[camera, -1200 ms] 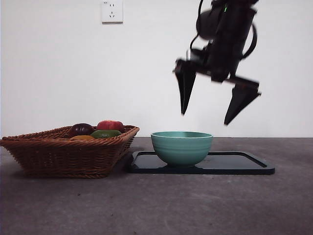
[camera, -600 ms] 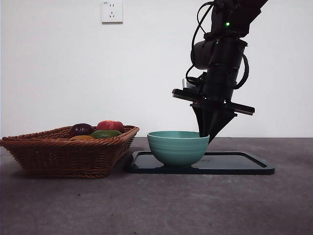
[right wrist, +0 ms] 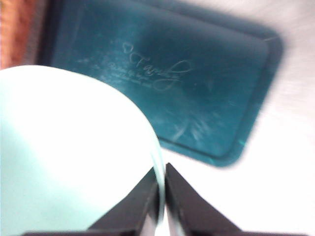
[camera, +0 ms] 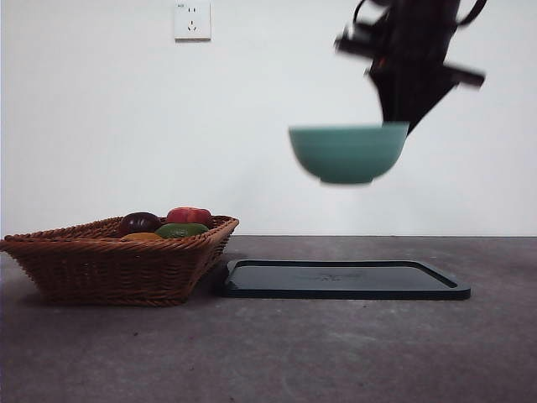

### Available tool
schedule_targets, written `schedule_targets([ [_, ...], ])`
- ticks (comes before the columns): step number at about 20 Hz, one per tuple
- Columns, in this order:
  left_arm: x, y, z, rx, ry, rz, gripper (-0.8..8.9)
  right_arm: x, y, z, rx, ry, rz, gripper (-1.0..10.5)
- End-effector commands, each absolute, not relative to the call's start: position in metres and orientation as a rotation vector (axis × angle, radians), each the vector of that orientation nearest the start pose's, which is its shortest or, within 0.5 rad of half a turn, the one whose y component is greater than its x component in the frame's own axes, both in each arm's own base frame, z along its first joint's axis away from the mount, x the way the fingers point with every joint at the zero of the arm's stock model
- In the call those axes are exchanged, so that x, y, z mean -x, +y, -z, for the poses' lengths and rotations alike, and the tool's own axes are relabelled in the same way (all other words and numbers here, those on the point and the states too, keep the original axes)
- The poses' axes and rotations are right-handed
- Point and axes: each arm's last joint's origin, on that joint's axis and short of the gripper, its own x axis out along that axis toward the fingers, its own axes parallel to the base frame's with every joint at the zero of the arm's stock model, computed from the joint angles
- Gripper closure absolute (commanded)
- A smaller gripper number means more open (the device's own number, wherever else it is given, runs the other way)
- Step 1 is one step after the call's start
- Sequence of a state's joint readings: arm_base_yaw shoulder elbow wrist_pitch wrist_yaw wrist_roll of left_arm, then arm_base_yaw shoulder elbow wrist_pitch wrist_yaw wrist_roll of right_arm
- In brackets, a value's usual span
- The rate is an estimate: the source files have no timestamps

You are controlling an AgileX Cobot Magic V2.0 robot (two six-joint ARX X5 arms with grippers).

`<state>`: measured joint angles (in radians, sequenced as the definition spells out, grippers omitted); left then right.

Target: Pick up the wifruite, put it on the bowl, pick up the plate, put it on desk

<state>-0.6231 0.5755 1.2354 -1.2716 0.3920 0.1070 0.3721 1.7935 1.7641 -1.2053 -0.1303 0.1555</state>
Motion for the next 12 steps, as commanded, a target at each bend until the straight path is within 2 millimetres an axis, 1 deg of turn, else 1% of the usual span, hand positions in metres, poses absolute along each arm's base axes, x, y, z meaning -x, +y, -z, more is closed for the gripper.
schedule_targets([
  [1, -0.020, -0.028, -0.394, -0.172, 0.562, 1.026, 2.18, -0.315, 0.129, -0.346, 0.031, 1.230, -0.356, 9.4],
  [3, -0.020, -0.028, -0.394, -0.172, 0.561, 1.026, 2.18, -0.290, 0.126, -0.366, 0.038, 1.206, -0.382, 9.4],
  [4, -0.020, -0.028, -0.394, -0.172, 0.558, 1.026, 2.19, -0.280, 0.127, -0.371, 0.044, 1.198, -0.395, 9.4],
  [6, -0.020, -0.028, -0.394, -0.171, 0.555, 1.026, 2.18, -0.262, 0.130, -0.376, 0.064, 1.188, -0.429, 9.4],
  [9, -0.020, -0.028, -0.394, -0.172, 0.558, 1.026, 2.18, -0.241, 0.143, -0.371, 0.109, 1.198, -0.491, 9.4],
  [11, -0.020, -0.028, -0.394, -0.172, 0.562, 1.026, 2.19, -0.230, 0.153, -0.358, 0.138, 1.227, -0.523, 9.4],
  [12, -0.020, -0.028, -0.394, -0.172, 0.560, 1.026, 2.18, -0.225, 0.159, -0.347, 0.157, 1.249, -0.538, 9.4],
])
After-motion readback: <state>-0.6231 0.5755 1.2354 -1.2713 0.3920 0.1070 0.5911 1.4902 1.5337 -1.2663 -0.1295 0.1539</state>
